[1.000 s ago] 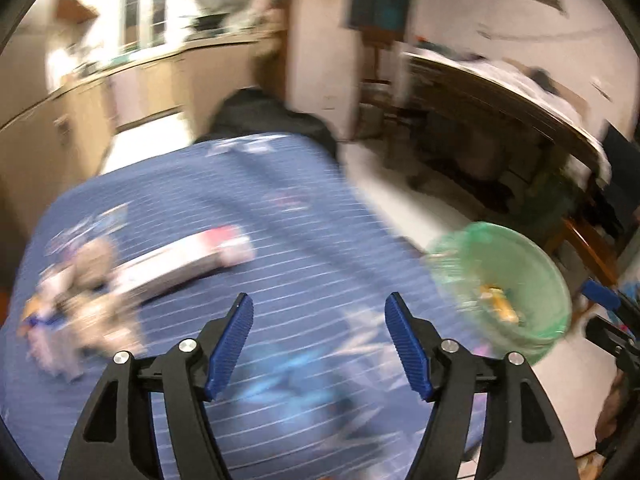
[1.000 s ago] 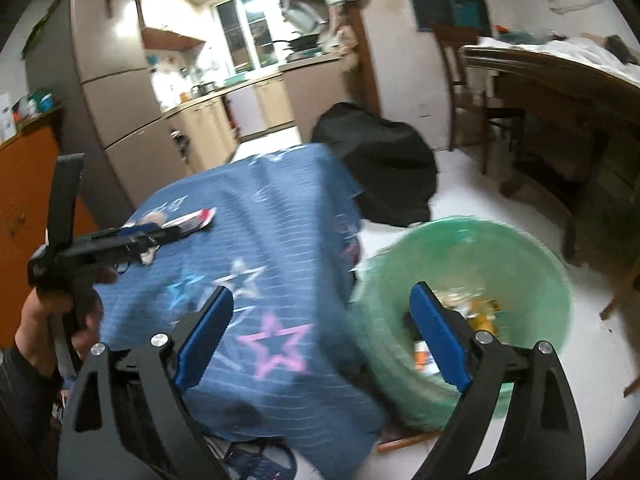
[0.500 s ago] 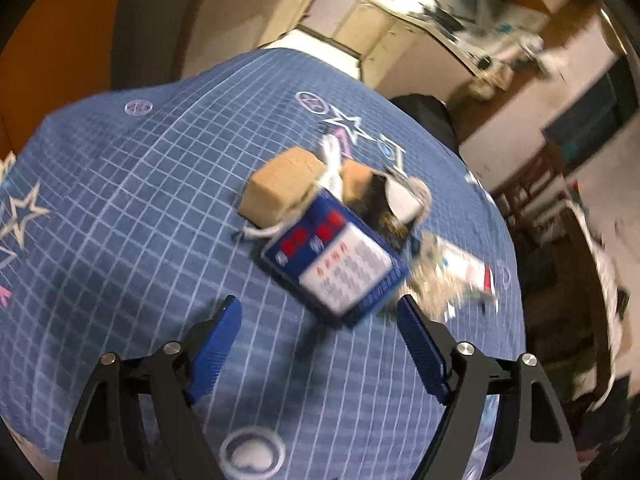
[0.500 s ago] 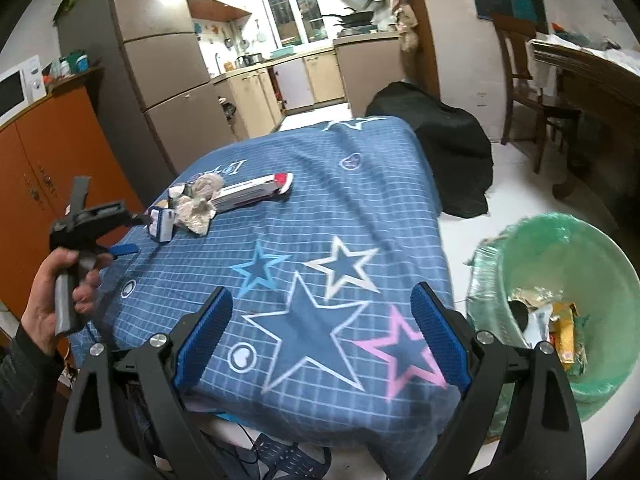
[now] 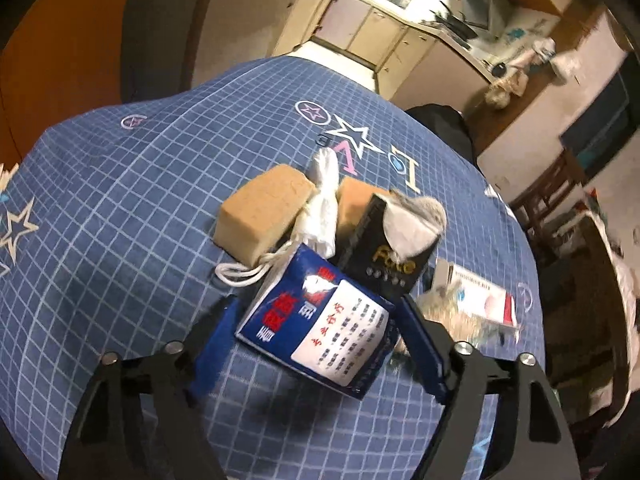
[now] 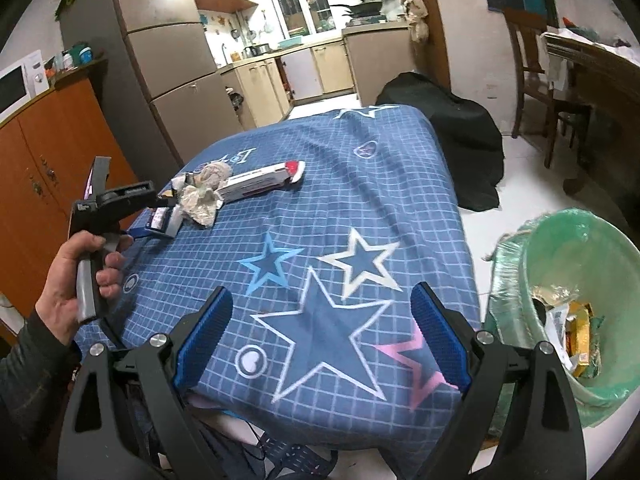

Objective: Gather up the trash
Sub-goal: 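Return both tools to the table and grasp the blue-white box with the left tool, then grasp the plastic bag of seeds with the right tool and lift it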

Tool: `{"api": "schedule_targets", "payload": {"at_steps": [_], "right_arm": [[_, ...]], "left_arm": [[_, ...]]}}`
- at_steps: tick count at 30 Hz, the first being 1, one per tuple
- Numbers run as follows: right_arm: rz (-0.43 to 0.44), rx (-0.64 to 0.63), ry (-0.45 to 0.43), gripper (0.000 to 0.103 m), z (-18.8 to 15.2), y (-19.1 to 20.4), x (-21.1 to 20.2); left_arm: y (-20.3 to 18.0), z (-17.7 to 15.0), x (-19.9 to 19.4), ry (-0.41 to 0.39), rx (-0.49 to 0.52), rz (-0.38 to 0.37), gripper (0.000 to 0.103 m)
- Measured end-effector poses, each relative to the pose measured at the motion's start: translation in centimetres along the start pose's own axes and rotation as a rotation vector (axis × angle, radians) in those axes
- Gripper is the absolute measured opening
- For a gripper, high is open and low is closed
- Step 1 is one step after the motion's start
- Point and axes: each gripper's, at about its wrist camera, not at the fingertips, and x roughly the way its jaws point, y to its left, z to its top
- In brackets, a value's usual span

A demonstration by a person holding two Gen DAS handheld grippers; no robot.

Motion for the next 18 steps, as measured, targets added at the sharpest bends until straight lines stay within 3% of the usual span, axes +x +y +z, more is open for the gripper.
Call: {"api": "schedule_targets", "payload": {"at_steps": [4,11,14,18], "right_arm": [[0.036,-0.037,0.01,0.085,0.6,1.5,0.9],[0.171,-0.071,0.049,0.084,2.6,5.5,4.7],[0.25,-0.065,0.084,0.084,3.8,7.7,7.5],[0.307,-0.036,0.117,0.084,5.7,10.6,11.6]], "left_arm": [[0.5,-1.9,-1.1,0.001,0.103,-0.008,0.067],[2.1,-3.2,-3.0,0.017,0.282,-0.013,0.066],[3.1,-3.5,-4.1,-0.001,0.315,0.001,0.066],[5.4,-3.1,-4.8,-0.018,0.288,-0.002,0.065]]}}
